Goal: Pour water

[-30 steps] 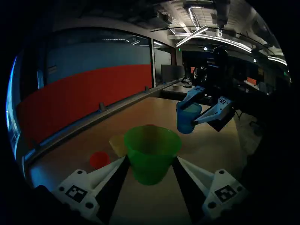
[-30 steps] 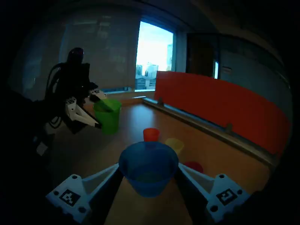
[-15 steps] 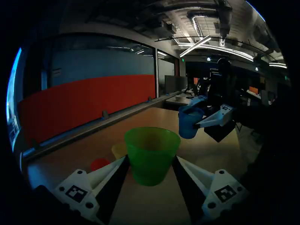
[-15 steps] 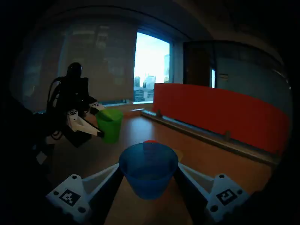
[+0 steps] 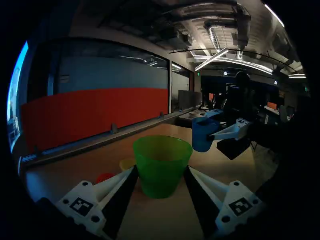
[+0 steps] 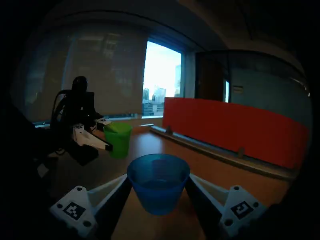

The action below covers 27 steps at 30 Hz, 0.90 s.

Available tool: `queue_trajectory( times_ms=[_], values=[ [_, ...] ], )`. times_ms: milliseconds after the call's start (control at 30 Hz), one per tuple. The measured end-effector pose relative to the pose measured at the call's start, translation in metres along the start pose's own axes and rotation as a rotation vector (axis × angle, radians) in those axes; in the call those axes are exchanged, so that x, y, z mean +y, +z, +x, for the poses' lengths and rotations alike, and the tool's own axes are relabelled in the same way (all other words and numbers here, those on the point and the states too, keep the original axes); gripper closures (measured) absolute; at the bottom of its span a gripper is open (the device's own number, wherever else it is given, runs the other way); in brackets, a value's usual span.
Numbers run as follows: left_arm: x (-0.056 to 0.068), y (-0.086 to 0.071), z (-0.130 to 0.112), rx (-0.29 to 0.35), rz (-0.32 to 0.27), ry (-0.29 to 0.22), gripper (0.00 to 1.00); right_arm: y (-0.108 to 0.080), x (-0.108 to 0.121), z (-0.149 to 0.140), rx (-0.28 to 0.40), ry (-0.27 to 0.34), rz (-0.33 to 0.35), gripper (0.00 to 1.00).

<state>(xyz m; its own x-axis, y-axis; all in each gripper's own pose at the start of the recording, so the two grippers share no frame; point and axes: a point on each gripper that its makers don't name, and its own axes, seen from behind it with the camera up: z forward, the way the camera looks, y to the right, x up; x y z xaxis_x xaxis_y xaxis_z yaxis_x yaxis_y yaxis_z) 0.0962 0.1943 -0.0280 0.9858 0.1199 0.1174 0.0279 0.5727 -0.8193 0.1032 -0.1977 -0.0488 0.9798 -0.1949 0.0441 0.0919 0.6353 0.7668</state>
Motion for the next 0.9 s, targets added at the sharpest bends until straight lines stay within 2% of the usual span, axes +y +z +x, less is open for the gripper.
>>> queue_trajectory(
  times_ms=[267, 567, 900],
  values=[
    [-0.003, 0.002, 0.006, 0.034, 0.009, -0.019, 0.2, 0.006, -0.003, 0.013, 0.04, 0.005, 0.009, 0.1],
    [-0.003, 0.004, 0.005, 0.042, 0.014, -0.002, 0.21, 0.014, -0.003, 0.017, 0.05, 0.0, 0.024, 0.1],
    [-0.005, 0.006, 0.004, 0.049, 0.016, -0.016, 0.21, 0.021, 0.0, 0.037, 0.063, -0.057, 0.028, 0.11]
  ],
)
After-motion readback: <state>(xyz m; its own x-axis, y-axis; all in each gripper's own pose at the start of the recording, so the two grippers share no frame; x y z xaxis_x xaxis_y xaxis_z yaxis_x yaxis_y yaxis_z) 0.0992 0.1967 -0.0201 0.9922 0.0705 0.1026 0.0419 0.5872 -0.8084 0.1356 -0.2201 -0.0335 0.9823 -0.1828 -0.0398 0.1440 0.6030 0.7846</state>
